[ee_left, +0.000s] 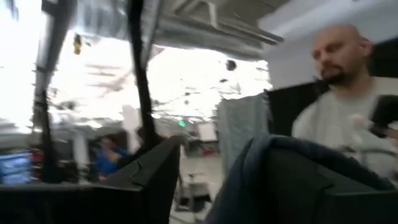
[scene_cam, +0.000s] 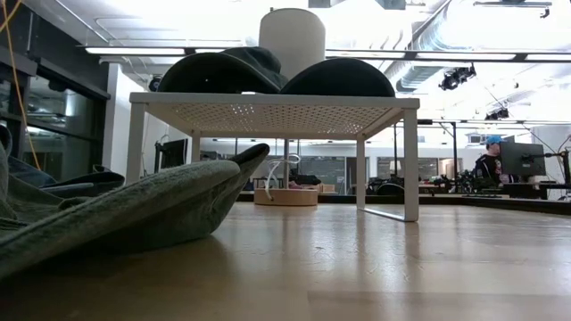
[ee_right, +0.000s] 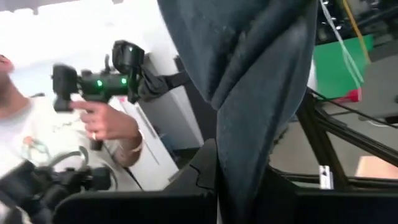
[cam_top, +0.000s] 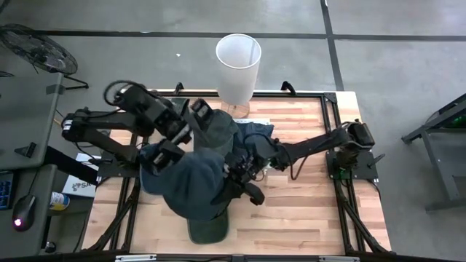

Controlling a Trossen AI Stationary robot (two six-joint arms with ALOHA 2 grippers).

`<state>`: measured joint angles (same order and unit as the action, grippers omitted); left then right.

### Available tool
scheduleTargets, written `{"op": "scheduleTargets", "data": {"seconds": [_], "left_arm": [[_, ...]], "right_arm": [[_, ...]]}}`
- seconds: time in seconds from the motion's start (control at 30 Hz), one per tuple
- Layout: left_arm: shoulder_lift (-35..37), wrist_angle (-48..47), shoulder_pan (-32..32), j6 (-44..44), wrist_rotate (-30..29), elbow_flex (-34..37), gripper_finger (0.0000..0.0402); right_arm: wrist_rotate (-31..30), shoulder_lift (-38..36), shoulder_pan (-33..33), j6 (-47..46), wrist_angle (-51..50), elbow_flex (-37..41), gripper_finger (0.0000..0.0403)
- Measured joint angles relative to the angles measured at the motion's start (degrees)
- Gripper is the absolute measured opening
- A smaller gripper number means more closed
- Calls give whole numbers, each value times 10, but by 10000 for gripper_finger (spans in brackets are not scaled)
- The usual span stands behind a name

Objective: Pick & Place hat
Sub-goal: Stack the bottom blue cap on the blue cap on the shelf

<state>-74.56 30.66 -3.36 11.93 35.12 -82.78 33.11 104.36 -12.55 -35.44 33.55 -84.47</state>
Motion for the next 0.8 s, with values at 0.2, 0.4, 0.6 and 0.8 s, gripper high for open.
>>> {"op": "scheduleTargets", "data": {"seconds": [0.2,0.4,0.6,0.8], "left_arm": [[23,9,0,-25,-70,0,229],[29,56,0,-31,-86,1,230],[44,144,1,-22,-101,-3,230],[62,130,0,-21,-98,-1,230]], "right_arm": [[-47,-42,-15,45,-113,0,1],[-77,-50,-29,57,-143,-1,1],[-90,-39,-44,51,-219,6,1],[-133,-49,-57,54,-226,1,1]]}}
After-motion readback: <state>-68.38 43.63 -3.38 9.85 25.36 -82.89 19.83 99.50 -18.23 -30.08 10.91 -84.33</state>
